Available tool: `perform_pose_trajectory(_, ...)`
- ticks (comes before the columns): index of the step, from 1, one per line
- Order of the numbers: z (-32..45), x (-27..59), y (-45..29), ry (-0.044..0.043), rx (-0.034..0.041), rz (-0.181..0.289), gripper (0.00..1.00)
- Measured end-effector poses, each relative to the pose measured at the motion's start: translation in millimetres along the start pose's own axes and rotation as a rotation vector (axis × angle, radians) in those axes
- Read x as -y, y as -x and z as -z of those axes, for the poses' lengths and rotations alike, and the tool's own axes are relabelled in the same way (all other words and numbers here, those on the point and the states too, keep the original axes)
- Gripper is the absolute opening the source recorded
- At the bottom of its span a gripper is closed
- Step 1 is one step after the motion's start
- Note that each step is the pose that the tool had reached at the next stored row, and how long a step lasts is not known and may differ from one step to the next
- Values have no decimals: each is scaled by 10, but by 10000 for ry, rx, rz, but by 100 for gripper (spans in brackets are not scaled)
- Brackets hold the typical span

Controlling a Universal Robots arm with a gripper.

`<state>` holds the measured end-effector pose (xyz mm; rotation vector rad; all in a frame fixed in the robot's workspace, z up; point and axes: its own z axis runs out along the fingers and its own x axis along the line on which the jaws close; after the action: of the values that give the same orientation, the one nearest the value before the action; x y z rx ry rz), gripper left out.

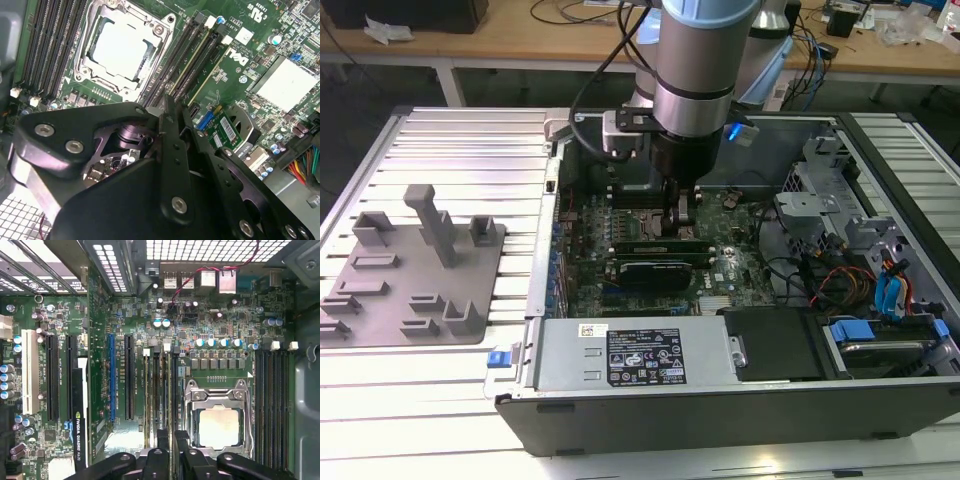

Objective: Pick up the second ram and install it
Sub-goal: 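Insert the second ram into the second slot, then press down the second ram until it locks into place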

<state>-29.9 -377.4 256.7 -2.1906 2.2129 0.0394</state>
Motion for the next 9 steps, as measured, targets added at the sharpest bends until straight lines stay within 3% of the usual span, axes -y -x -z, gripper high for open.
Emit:
perform_pose_trajectory(3, 0, 0, 0, 0, 0, 0, 8)
perform_pose_trajectory(9, 0, 2, 0, 0, 0, 0, 8)
